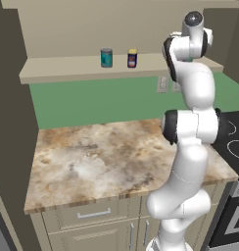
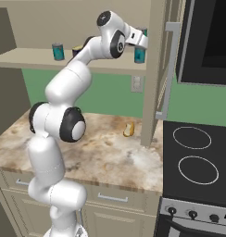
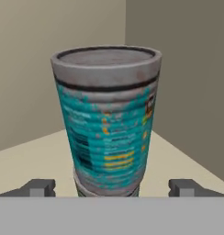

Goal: Stack two cans on top of the other two cans in the cabinet.

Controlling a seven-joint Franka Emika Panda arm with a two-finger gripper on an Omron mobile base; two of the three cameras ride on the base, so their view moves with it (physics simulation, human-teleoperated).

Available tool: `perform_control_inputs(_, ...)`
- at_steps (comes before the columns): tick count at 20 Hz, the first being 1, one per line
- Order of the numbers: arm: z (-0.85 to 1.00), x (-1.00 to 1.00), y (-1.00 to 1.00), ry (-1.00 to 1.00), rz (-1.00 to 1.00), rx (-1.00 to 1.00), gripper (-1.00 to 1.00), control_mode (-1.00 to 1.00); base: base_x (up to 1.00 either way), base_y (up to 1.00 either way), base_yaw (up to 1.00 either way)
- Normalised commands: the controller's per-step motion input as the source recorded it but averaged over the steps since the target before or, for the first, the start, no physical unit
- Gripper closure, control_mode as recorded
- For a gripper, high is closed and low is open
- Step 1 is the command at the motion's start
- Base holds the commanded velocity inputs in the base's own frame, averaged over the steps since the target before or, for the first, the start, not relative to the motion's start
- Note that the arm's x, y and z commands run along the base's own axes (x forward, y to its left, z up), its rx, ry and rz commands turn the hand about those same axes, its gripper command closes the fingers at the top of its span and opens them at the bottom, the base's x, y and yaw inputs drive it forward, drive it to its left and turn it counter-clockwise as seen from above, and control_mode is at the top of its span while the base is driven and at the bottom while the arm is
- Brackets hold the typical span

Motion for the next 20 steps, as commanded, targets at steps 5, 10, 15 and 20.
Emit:
perform_control_inputs(5,-0.12,-0.35,0.2,0.0,0.0,0.0,-1.0,-1.0,0.0,0.0,0.0)
perform_control_inputs(10,-0.09,-0.49,0.3,0.0,0.05,0.0,-1.0,-1.0,0.0,0.0,0.0)
perform_control_inputs(15,-0.08,-0.48,0.4,0.0,0.2,0.0,-1.0,-1.0,0.0,0.0,0.0)
perform_control_inputs(20,-0.04,-0.31,0.47,0.05,0.22,0.0,-1.0,-1.0,0.0,0.0,0.0)
